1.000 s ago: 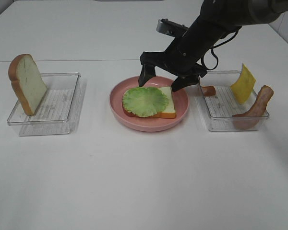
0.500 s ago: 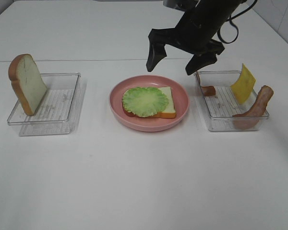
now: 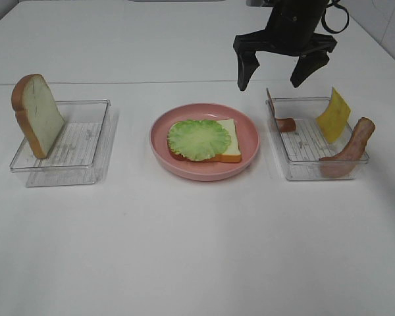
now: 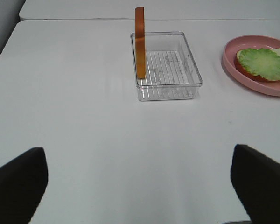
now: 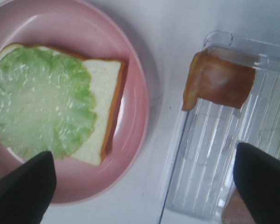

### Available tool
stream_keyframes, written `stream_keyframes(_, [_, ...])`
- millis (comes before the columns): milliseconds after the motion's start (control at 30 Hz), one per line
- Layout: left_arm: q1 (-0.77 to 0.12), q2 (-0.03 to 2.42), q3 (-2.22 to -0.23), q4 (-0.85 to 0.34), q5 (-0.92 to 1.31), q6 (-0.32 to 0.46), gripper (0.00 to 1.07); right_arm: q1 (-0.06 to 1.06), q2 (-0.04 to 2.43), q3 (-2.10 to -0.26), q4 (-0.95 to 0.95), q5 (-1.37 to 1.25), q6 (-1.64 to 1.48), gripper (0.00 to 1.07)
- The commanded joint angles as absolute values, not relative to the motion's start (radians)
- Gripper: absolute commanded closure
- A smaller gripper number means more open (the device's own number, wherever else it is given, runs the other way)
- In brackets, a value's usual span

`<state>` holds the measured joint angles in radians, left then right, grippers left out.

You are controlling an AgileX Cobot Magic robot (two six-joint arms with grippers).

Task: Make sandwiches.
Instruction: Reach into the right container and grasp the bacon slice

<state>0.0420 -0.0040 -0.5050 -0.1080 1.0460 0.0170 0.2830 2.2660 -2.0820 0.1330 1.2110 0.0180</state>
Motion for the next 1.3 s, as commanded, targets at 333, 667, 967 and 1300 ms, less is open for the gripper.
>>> stream_keyframes(333, [0.041,-0.026,-0.499,-0.116,1.033,0.012,0.04,0.226,2.433,-2.268,0.126,1.274,0.047,0.09])
stream_keyframes(667, [0.041,-0.026,-0.499,-0.116,1.033,0.012,0.04,0.202,2.448,-2.268,0.144,1.238,0.046,0.13])
stream_keyframes(967, [0.041,-0.026,-0.499,-0.116,1.033,0.012,0.04,0.202,2.449,-2.268,0.198,1.198,0.040,0.19])
stream_keyframes(1300, [0.041,-0.026,-0.499,-0.116,1.033,0.012,0.04,0.202,2.475,-2.268,0.201,1.206,0.039,0.22])
